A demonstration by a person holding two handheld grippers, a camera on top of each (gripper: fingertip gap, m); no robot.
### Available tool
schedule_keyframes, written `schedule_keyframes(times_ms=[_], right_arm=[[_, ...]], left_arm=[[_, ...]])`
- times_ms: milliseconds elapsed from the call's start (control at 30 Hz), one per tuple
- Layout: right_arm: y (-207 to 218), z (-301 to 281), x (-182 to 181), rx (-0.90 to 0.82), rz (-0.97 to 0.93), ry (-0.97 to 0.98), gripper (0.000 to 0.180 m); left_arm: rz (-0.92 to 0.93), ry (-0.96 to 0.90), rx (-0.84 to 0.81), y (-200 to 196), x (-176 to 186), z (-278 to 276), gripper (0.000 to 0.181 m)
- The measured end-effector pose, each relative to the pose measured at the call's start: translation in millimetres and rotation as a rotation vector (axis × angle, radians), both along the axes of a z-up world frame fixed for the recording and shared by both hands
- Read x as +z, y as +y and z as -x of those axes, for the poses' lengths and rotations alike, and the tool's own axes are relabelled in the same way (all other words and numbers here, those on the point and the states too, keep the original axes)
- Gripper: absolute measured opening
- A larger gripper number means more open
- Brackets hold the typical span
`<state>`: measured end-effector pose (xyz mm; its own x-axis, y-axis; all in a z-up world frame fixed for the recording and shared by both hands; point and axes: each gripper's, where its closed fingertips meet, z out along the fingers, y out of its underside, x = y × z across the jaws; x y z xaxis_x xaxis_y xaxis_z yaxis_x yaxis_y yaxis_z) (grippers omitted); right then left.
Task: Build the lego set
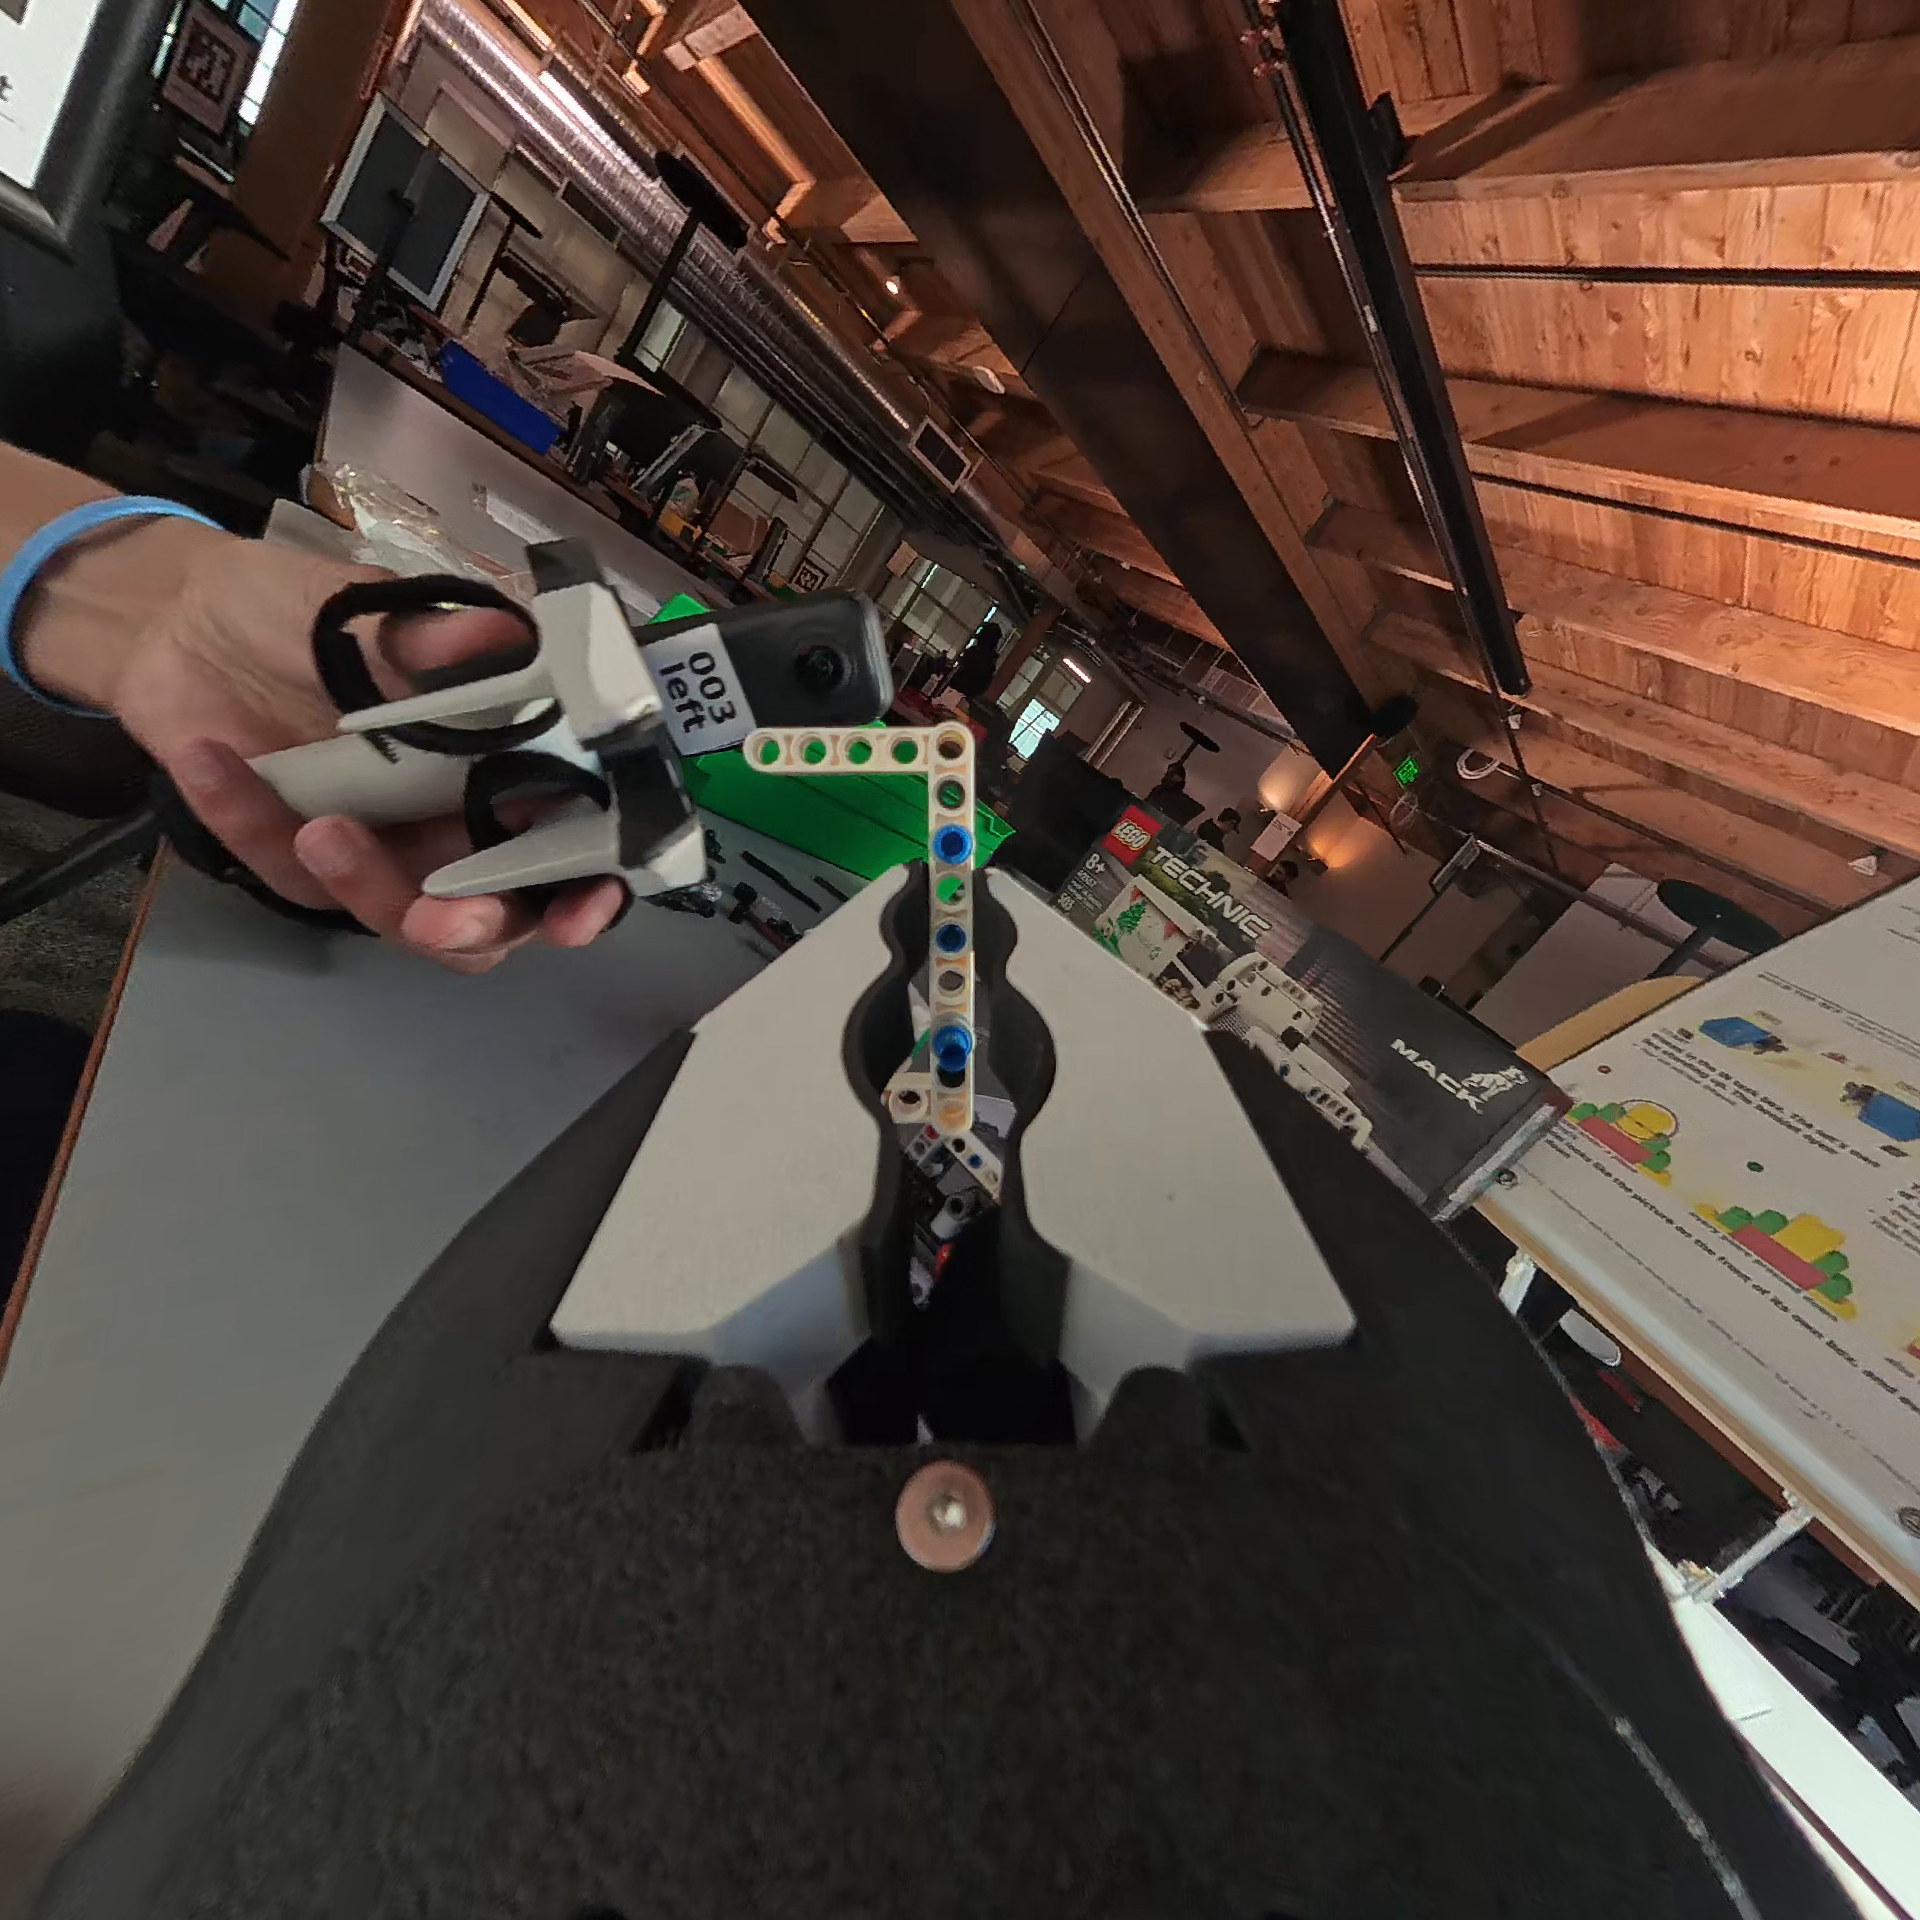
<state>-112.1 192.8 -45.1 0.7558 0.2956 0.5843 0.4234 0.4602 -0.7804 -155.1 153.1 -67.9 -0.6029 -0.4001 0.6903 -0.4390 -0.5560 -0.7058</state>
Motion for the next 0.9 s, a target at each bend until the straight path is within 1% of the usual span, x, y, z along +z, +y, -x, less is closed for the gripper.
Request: schedule_keyframes(times_ms=[67, 200, 267, 400, 433, 533, 600, 733, 800, 833, 900], right_arm=[[-2, 10, -5, 0.026, 0.003, -0.045, 0.006], [-2, 28, -23, 0.027, 0.014, -0.195, 0.005], [-1, 30, -25, 0.016, 0.006, -0.223, 0.005], [-2, 18, -12, -0.005, -0.009, -0.137, 0.006], [-1, 10, -7, -0.021, -0.014, -0.091, 0.006], [1, -15, 3, -0.092, -0.004, 0.02, 0.005], [4, -24, -1, -0.167, 0.045, 0.036, 0.005], [5, -30, -8, -0.304, 0.267, 0.023, 0.005], [-1, -43, -4, -0.408, 0.325, 0.007, 0.005], [-4, -51, -1, -0.456, 0.314, 0.001, 0.006], [-10, -76, -3, -0.588, 0.319, -0.025, 0.006]], left_arm=[[0.03, -0.007, 0.021, 8, 6, 0, 0.02], [0.043, -0.007, 0.031, 11, 10, 0, 0.02], [0.023, 0.011, 0.03, 8, 5, -1, 0.006], [0.038, 0.013, 0.001, 1, 2, 1, 0.005], [0.021, 0.014, -0.016, -4, 1, 2, 0.0], [-0.05, 0.011, -0.044, -14, -2, 4, 0.003], [-0.171, 0.006, -0.001, -13, -5, 1, 0.01], [-0.624, 0.016, 0.214, 12, -27, -15, 0.027], [-0.781, -0.005, 0.293, 22, -32, -19, 0.029], [-0.806, -0.02, 0.326, 25, -30, -20, 0.029], [-0.739, -0.047, 0.357, 27, -20, -22, 0.03]])
